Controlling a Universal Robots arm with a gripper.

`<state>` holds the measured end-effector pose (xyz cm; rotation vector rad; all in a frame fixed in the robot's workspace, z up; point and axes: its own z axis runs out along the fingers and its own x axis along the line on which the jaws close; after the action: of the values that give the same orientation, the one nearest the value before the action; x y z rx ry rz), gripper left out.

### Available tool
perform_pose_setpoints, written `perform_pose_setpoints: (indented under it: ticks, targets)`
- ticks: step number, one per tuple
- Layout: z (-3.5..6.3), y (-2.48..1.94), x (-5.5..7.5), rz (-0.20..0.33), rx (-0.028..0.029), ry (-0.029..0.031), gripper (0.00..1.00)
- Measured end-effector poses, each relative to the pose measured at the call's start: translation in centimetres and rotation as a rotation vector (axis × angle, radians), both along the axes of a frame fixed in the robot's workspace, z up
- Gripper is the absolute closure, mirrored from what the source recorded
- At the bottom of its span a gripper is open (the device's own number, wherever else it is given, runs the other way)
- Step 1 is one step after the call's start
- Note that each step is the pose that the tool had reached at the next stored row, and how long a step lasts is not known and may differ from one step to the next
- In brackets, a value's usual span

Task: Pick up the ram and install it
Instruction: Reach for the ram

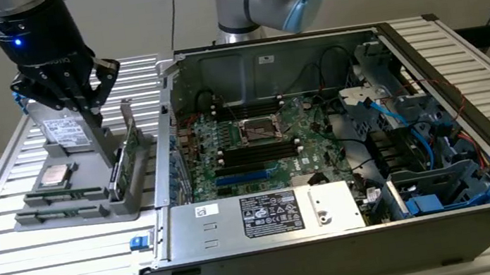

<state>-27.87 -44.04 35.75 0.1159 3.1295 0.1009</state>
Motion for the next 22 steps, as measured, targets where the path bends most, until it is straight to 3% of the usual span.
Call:
perform_pose_setpoints:
  ticks: [5, 7, 15, 22]
  targets:
    - [-0.45, 0.0, -2.5, 0.0, 0.0, 0.0152, 0.89]
    - [-0.6, 0.0, -3.4, 0.0, 0.0001, 0.0184, 0.89]
    - [-1.16, 0.03, -6.6, 0.0, -0.0001, 0.0252, 0.89]
    - [-1.68, 0.13, -8.8, 0.0, -0.0002, 0.0266, 0.89]
